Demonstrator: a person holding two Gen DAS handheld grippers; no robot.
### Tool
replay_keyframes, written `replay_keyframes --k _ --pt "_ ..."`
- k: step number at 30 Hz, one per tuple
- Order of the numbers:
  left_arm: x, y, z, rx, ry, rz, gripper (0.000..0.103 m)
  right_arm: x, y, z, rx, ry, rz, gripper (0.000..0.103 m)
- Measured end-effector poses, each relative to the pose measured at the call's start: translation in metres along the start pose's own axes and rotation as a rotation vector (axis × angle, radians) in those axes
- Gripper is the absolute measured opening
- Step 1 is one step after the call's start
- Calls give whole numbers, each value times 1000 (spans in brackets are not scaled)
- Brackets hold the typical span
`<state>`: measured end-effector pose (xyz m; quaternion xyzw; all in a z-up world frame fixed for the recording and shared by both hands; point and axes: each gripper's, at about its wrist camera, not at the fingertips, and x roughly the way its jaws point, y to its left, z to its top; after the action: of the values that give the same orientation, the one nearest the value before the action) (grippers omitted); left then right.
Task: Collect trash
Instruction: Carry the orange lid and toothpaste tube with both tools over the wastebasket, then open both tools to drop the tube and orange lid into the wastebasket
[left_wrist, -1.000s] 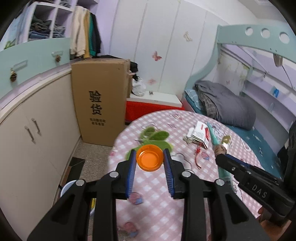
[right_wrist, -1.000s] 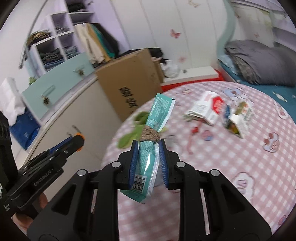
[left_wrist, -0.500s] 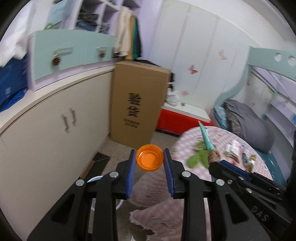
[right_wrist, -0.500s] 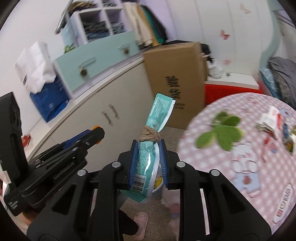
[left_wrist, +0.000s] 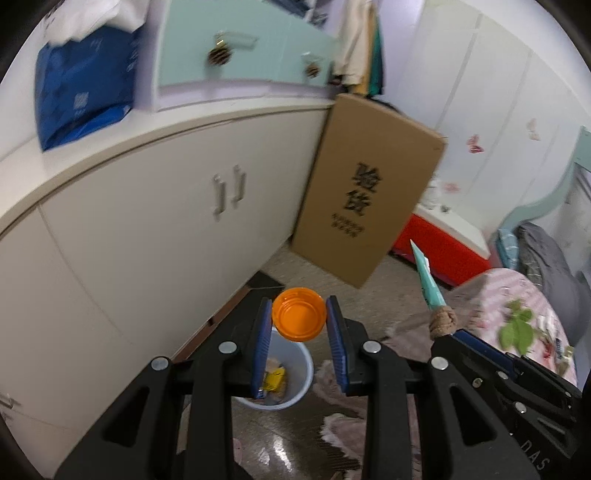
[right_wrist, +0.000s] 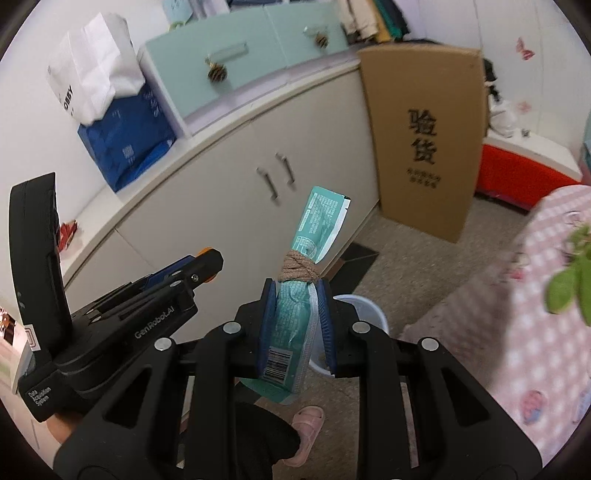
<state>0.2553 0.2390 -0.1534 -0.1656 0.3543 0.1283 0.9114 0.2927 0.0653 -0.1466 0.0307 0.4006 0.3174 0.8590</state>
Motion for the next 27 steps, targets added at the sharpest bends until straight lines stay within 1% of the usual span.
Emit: replay_keyframes --k 2,6,9,11,12,13,14,15,18,24,27 --pt "11 10 -1 -13 18 26 29 18 3 0 -3 28 8 23" --pt "33 28 1 -20 50 115 29 53 5 2 -5 71 14 23" --pt "46 37 3 -31 65 138 29 74 3 2 3 92 24 24" --pt "52 40 5 -31 68 160 29 90 1 2 2 91 1 25" --pt "54 41 6 -33 71 166 29 97 -2 1 3 93 -4 29" --pt "58 43 6 -35 77 176 29 104 -5 1 12 98 -8 38" --pt "62 45 7 -36 85 182 29 110 -8 0 22 101 -21 65" --pt "66 46 7 -38 95 186 29 115 -12 -2 30 103 -39 69" --pt "73 45 4 -35 114 188 29 119 -24 -10 61 125 -46 69" --pt "79 38 -2 -20 131 183 29 100 -31 -16 70 97 -72 69" --pt "77 31 -2 -10 130 176 29 90 -32 -15 70 77 -69 69"
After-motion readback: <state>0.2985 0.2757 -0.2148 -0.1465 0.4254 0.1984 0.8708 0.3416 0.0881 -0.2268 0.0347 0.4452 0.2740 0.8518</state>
